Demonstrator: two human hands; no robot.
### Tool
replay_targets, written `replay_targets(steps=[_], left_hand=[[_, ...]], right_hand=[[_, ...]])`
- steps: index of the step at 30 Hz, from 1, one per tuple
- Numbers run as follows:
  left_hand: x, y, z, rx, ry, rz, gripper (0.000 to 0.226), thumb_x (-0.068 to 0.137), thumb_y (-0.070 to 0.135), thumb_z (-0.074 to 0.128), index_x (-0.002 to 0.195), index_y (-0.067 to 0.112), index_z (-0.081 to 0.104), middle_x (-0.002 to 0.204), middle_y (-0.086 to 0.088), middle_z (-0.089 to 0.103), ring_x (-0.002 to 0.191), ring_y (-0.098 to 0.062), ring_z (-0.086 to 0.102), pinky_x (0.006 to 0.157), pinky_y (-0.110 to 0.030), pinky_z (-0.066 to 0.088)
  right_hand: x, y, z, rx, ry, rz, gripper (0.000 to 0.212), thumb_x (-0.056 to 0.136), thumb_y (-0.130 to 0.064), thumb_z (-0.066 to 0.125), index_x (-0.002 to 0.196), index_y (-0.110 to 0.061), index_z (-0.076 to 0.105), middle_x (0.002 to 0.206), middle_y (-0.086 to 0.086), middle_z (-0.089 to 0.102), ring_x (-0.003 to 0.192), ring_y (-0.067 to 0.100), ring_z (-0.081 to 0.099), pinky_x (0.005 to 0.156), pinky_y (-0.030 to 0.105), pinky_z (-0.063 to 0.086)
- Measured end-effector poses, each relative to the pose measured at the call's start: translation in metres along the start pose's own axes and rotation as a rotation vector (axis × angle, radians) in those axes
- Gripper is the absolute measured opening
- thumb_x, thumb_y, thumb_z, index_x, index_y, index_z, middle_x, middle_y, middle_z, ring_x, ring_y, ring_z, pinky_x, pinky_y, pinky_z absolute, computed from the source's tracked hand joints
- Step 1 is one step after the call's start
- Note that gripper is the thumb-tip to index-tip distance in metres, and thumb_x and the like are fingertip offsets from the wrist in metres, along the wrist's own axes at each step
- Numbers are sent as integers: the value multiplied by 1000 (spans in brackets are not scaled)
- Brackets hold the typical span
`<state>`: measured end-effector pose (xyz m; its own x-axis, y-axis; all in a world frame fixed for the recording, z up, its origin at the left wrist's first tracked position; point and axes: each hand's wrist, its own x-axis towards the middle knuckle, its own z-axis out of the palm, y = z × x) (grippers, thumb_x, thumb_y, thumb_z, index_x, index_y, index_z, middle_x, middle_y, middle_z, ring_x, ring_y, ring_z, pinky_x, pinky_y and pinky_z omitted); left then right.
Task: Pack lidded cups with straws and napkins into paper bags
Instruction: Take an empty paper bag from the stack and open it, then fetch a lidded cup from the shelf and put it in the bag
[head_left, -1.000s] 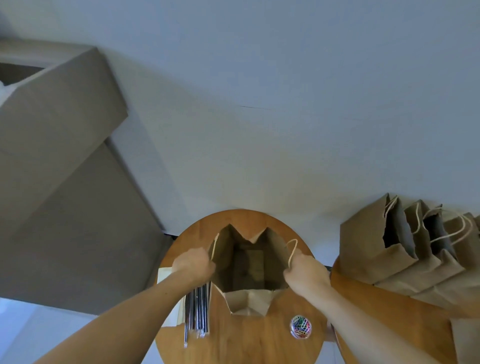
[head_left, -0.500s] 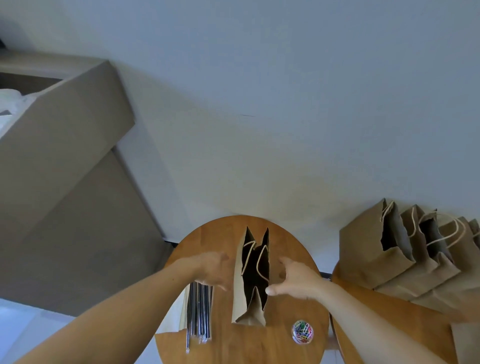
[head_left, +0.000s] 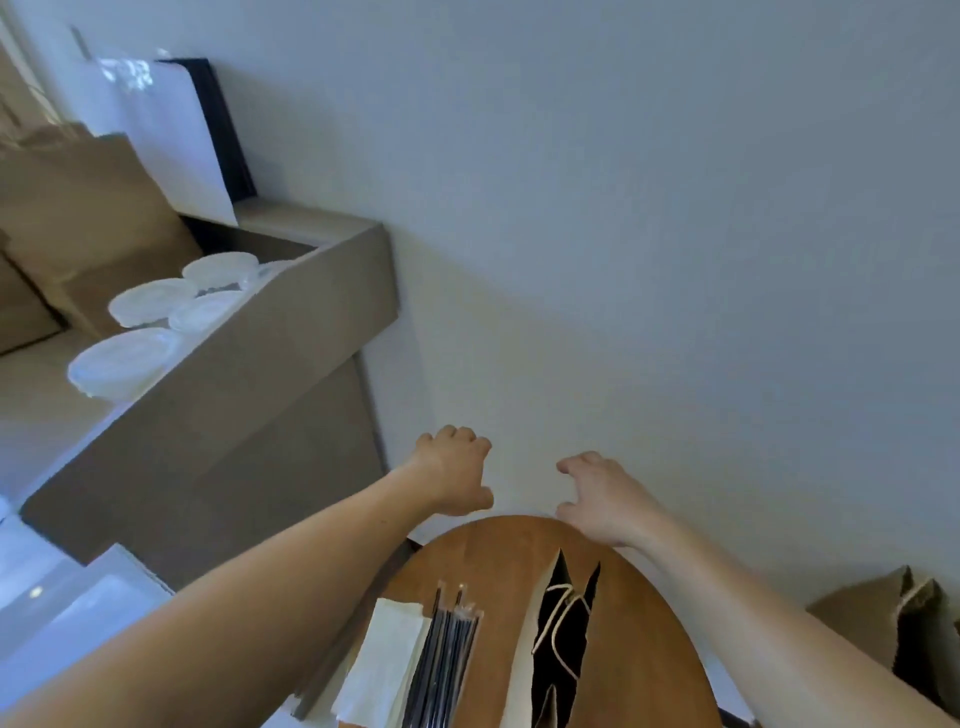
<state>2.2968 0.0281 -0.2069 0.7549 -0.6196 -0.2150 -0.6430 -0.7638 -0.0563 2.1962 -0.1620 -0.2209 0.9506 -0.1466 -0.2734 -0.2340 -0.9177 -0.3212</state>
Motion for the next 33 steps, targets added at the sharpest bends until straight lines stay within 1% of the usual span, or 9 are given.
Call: replay_targets(steps=[9, 13, 16, 18, 21, 24, 27, 30, 33], left_hand=[[-60, -106, -110, -27, 320, -236, 61, 83, 46, 59, 137, 20, 47, 141, -6, 47, 132, -28, 40, 105, -45, 37], [-89, -170, -138, -31, 359, -334, 60, 84, 44, 59, 138, 21, 46, 141, -5, 46, 130, -27, 40, 103, -45, 40], [-111, -223, -146, -64, 387, -384, 63, 85, 44, 59, 142, 23, 45, 143, -2, 46, 131, -25, 40, 103, -43, 40], [-125, -259, -146, -70, 410, -420, 63, 84, 46, 60, 142, 25, 45, 144, 0, 46, 132, -25, 39, 103, -43, 40], [-142, -312, -139, -108, 400, -469, 59, 83, 48, 61, 138, 28, 48, 144, 0, 46, 134, -26, 38, 102, -44, 41], [-155, -357, -126, -123, 369, -510, 60, 85, 50, 60, 138, 27, 47, 143, 0, 46, 133, -26, 38, 101, -43, 40], [-161, -388, -112, -152, 348, -525, 67, 85, 51, 60, 144, 26, 42, 147, 0, 42, 136, -25, 35, 105, -43, 38], [-160, -407, -103, -182, 325, -522, 72, 83, 48, 60, 147, 26, 37, 150, 0, 39, 137, -24, 34, 104, -41, 38], [-158, -418, -97, -199, 326, -508, 72, 83, 47, 61, 147, 26, 37, 149, 0, 40, 136, -24, 34, 103, -40, 38]], right_hand=[[44, -136, -83, -36, 190, -355, 60, 92, -35, 57, 147, -18, 41, 151, 5, 39, 138, 24, 37, 110, 37, 35], [56, -207, -112, -33, 272, -456, 58, 90, -32, 59, 144, -17, 46, 146, 6, 46, 134, 23, 42, 105, 32, 36], [68, -260, -119, -33, 281, -509, 59, 89, -32, 60, 144, -17, 45, 147, 5, 45, 133, 23, 43, 107, 35, 38], [78, -298, -118, -33, 288, -543, 59, 88, -35, 61, 143, -19, 47, 146, 3, 45, 130, 22, 46, 103, 36, 42], [94, -356, -109, -44, 244, -593, 59, 86, -40, 62, 140, -23, 47, 143, 0, 46, 125, 21, 48, 96, 36, 44], [108, -404, -92, -87, 132, -630, 71, 82, -50, 66, 144, -26, 42, 147, -2, 44, 127, 20, 46, 91, 31, 39], [117, -437, -73, -81, 17, -655, 92, 74, -61, 71, 150, -25, 35, 153, -6, 38, 137, 17, 39, 96, 28, 34], [122, -461, -58, -214, -62, -646, 112, 58, -76, 73, 151, -31, 29, 153, -9, 36, 138, 15, 37, 104, 33, 35], [127, -470, -48, -355, -98, -608, 115, 49, -74, 76, 146, -35, 29, 141, -11, 45, 130, 19, 43, 102, 38, 43]])
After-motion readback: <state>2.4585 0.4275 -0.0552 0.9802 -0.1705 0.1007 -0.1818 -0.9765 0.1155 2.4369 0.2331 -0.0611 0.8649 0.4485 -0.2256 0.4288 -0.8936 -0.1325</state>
